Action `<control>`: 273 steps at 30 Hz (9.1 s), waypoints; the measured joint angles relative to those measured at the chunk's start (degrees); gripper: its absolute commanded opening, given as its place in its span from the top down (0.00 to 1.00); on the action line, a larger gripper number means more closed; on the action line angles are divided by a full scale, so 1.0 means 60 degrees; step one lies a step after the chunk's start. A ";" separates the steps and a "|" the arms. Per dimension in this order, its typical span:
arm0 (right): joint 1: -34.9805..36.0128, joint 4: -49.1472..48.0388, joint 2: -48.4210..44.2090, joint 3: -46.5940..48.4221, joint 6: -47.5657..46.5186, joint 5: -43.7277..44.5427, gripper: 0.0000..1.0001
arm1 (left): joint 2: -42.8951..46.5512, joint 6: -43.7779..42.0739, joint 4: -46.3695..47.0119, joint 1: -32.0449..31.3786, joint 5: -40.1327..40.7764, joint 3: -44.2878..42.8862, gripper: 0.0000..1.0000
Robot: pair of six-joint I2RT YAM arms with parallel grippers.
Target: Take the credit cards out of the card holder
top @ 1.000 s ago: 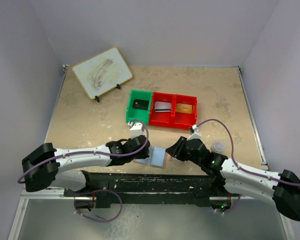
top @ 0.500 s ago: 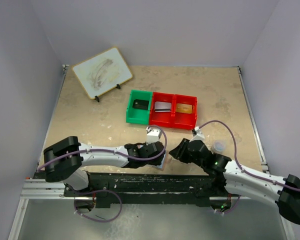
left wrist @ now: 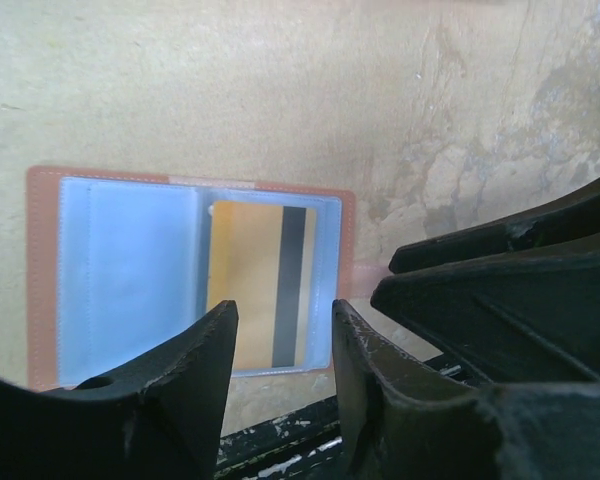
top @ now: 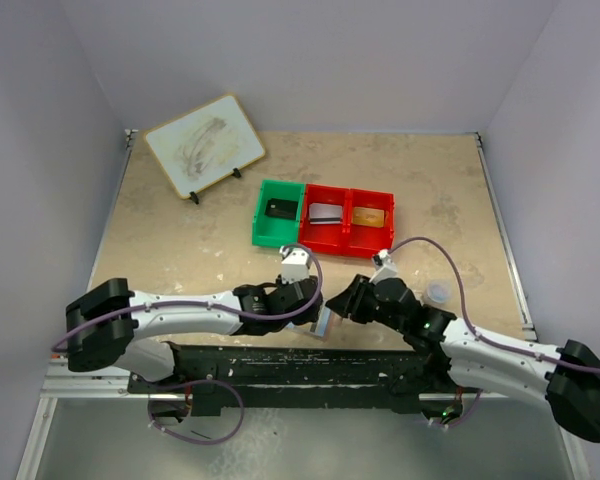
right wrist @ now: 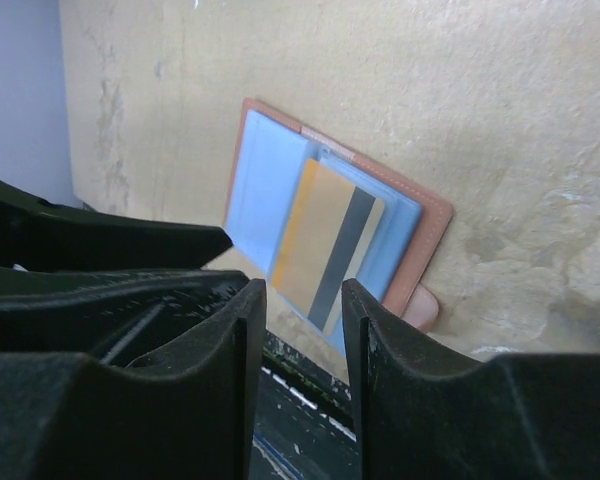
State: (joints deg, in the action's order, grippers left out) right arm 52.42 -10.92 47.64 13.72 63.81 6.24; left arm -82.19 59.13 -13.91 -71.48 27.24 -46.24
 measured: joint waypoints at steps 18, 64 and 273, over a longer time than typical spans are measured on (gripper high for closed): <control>0.0000 -0.0193 0.3934 0.1446 -0.0823 -0.0455 0.51 | 0.0364 -0.0044 -0.0714 0.1129 0.0317 0.0900 0.53; -0.0025 -0.0255 0.4615 0.2025 -0.0991 -0.0310 0.47 | 0.1129 0.0433 0.0484 0.1151 -0.0470 0.1869 1.00; -0.1428 -0.9945 0.7796 -0.1322 0.2510 -0.2466 0.83 | -0.1759 -0.2025 0.0240 0.2018 -0.1089 -0.0375 0.86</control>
State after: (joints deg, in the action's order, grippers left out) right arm 43.86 -70.59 94.41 5.78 78.87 -8.56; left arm -92.75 46.98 -12.47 -59.37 20.71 -48.49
